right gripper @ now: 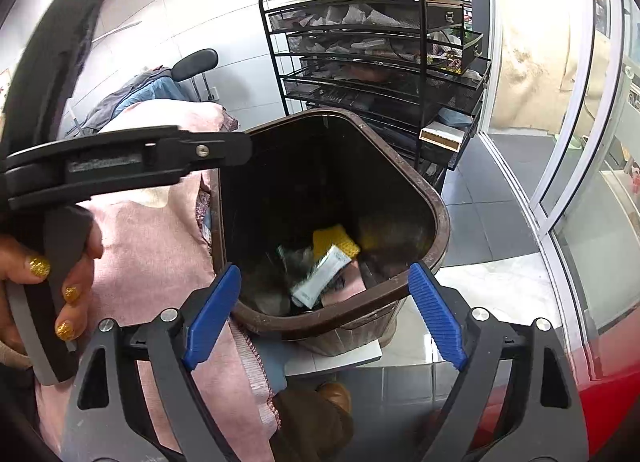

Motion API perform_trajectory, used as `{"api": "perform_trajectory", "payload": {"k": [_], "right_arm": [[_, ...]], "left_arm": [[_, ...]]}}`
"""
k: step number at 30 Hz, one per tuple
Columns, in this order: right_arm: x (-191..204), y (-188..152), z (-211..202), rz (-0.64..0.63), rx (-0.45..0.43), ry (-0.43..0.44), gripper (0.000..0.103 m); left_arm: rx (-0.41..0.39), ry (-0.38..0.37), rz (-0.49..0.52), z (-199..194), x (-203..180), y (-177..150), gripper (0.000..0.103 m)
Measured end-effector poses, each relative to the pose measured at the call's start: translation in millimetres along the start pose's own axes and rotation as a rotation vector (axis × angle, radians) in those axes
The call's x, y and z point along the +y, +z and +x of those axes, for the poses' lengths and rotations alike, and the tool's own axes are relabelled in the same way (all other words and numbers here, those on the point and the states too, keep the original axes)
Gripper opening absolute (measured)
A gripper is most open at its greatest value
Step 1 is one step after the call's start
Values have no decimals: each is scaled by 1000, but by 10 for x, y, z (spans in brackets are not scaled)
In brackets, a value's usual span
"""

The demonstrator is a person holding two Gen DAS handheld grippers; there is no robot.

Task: Collect trash
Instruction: 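Open the left tool over the bin to drop the green carton, then move the left tool to the bed and grasp the crumpled white plastic bag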

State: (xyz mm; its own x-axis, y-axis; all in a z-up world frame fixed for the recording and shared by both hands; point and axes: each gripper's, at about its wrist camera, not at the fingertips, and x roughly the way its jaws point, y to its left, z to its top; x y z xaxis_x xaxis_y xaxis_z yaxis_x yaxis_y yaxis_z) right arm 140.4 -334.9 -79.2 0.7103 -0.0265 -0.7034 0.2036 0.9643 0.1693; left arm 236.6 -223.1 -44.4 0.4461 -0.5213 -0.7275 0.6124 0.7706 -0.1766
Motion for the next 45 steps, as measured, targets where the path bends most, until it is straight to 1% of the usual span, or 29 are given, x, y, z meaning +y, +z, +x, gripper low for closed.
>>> {"api": "perform_trajectory", "payload": {"k": [3,5,9,16,19,22,27,32,34,39,42,43,45], "right_arm": [[27,4,-4,-8,-2,3,86],[49,4,-6,-12,-3,6,89],[116,-2,-17,-30,-7,20,89],[308,2,-49,-83,-21,63,91],[464,8,-78,-126,-32,99,92],[612,20,-86,-158,-31,130,92],[875,53,-85,-198,-19,180,92],[1136,100,-80,-237,-12,237,92],[1253,108,-79,-260,-9,246,92],[1571,123,-105,-324,-8,291,92],[1731,145,-121,-355,-10,309,92],[1774,152,-121,-366,-11,311,92],[1874,167,-118,-385,-8,320,92]], "left_arm": [[-17,19,-1,-92,28,-25,91],[-35,29,-3,-178,54,-57,93],[-71,49,-19,-362,119,-152,93],[-160,128,-29,-750,250,-387,94],[-201,177,-45,-926,341,-497,94],[-239,248,-58,-1121,469,-610,94],[-277,355,-86,-1408,701,-780,94],[-266,424,-137,-1581,1043,-906,94],[-253,439,-161,-1615,1194,-946,91],[-213,456,-203,-1611,1520,-990,85],[-175,459,-201,-1515,1644,-943,83],[-161,456,-196,-1470,1667,-929,79],[-142,460,-184,-1411,1698,-921,75]]}}
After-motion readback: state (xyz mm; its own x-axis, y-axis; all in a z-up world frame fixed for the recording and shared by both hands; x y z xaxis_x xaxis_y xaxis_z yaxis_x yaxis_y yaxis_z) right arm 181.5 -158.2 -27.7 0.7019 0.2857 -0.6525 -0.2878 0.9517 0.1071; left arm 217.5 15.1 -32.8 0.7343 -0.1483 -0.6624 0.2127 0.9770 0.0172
